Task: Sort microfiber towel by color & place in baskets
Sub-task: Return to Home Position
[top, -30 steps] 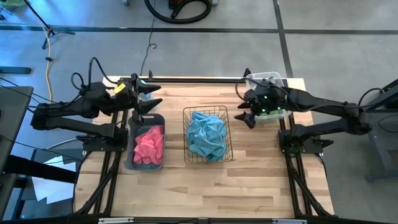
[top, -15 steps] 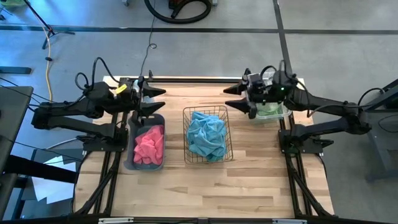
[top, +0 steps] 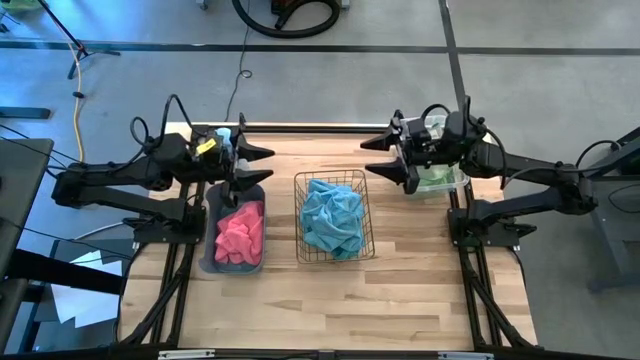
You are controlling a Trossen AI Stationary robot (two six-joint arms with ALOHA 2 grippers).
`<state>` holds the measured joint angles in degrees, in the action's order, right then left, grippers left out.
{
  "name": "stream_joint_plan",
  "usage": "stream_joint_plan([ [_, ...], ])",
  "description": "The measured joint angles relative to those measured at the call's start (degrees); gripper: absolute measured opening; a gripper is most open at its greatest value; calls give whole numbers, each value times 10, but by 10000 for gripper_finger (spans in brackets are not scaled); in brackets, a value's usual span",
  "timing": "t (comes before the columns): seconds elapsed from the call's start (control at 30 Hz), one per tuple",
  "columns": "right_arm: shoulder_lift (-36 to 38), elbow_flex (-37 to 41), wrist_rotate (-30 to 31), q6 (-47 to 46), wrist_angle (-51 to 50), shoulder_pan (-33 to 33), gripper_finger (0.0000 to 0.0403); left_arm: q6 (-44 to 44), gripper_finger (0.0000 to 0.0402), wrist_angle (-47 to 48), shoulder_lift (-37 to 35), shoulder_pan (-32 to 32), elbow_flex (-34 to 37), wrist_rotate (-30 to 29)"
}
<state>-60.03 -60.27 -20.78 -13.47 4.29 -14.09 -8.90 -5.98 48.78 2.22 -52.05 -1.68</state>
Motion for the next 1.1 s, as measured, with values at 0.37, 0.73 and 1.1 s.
stream_joint_plan([
  [0.37, 0, 0, 7, 4, -8, 0, 235, 30, 201, 45, -14, 0, 0, -4],
  [0.73, 1, 0, -25, 4, -24, 0, 23, 84, 11, 116, -42, 0, 9, 0],
  [1.1, 1, 0, -23, 3, -24, 0, 2, 45, 2, -48, -168, 0, 214, -5],
])
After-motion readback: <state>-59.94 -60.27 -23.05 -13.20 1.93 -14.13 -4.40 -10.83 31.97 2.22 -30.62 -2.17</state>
